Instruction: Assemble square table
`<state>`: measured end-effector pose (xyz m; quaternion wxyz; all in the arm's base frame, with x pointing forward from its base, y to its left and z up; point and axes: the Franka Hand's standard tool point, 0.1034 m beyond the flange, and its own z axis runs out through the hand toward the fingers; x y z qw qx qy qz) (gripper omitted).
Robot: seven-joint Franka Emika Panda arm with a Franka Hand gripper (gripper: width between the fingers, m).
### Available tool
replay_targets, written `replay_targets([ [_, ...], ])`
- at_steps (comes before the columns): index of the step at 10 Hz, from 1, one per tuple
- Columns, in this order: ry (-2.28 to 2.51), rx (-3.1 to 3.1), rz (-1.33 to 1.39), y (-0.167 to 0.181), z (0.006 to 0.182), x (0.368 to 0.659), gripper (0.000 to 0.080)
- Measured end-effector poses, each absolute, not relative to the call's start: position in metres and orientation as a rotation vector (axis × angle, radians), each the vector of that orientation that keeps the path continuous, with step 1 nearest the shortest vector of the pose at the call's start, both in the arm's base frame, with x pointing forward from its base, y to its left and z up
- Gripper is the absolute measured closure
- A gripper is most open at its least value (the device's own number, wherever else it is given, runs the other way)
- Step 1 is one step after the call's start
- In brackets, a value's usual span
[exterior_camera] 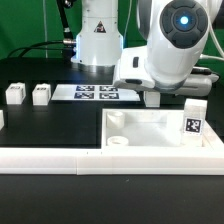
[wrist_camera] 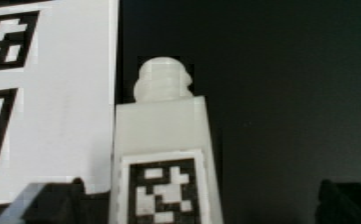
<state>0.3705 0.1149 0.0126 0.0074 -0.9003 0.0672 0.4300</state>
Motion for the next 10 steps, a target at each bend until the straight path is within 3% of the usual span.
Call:
replay_targets([
  [2, 0.213, -2.814, 1.344, 0.1141, 0.0126, 0.3707, 0.0388],
  [3, 0.215, -2.813, 1.345, 0.1138, 0.0128, 0.3708, 0.0388],
  [4, 0.216, -2.813, 1.344, 0.1134, 0.0129, 0.3711, 0.0511],
  [10, 0.209, -2.813, 1.344, 0.1093, 0.0152, 0.3737, 0.0511],
])
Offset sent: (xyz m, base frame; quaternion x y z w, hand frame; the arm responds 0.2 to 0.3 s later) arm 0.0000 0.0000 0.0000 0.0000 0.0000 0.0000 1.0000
